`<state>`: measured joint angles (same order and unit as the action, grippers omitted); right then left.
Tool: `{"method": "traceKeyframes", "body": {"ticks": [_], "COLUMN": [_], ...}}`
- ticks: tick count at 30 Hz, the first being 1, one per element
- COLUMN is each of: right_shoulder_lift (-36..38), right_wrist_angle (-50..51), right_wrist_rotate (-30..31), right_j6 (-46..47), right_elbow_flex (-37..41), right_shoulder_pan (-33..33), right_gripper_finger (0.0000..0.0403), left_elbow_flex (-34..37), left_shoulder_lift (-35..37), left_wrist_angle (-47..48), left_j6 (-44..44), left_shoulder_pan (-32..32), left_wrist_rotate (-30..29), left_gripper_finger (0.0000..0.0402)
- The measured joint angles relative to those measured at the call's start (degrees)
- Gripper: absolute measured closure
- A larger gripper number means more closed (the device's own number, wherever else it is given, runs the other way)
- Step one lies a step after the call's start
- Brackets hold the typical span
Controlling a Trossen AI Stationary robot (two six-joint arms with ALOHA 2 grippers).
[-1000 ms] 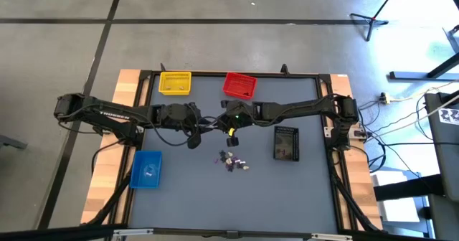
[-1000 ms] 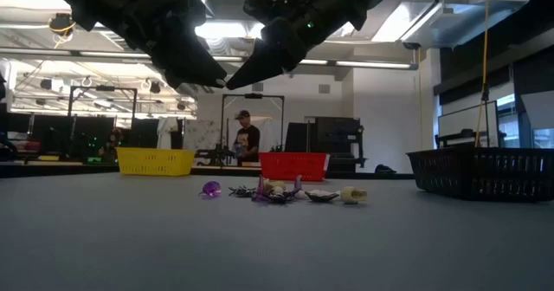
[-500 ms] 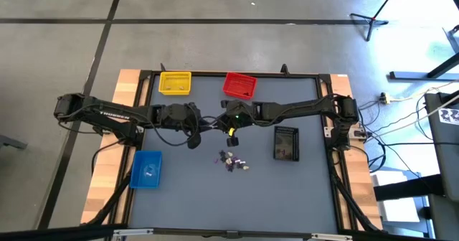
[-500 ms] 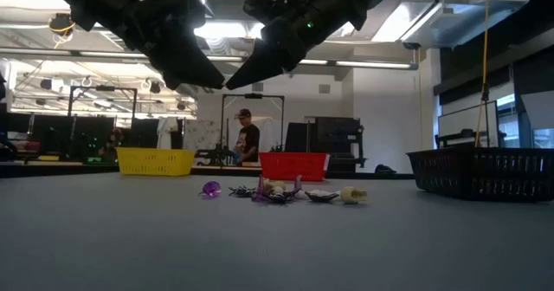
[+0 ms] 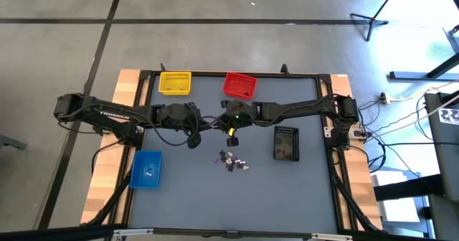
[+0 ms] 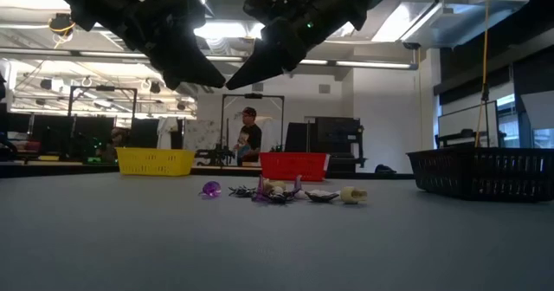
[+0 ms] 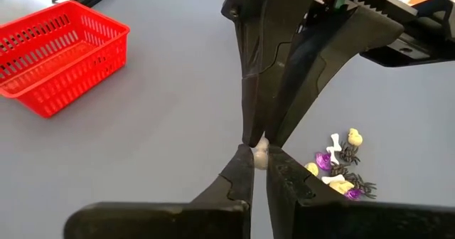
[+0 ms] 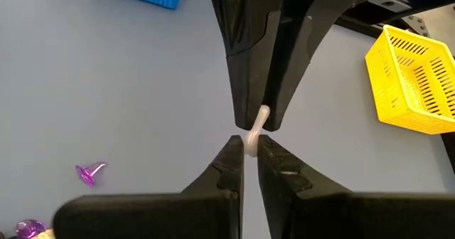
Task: Sort Halloween decoration
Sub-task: Put the white bone toy into the blue bin
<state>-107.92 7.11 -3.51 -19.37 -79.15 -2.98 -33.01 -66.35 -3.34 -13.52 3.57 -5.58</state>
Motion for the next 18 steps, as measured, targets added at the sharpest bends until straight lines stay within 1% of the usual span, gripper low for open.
{"method": "traceKeyframes", "body": {"ticks": [15, 18], "right_shoulder_lift": [0.00, 0.00], "right_wrist_angle": [-0.04, -0.06], "right_wrist_rotate": [0.02, 0.02], "right_j6": [0.02, 0.02], "right_elbow_flex": [0.00, 0.00], "right_shoulder_pan": [-0.02, -0.02], "right_gripper_finger": [0.0374, 0.0367], "left_elbow_flex": [0.00, 0.00], "left_shoulder_lift": [0.00, 0.00], "left_wrist_angle": [-0.08, -0.14], "left_j6": [0.00, 0.01], "left_shoulder_pan": [0.00, 0.00], "left_wrist_rotate": [0.06, 0.08], "left_gripper_finger": [0.0396, 0.0396]}}
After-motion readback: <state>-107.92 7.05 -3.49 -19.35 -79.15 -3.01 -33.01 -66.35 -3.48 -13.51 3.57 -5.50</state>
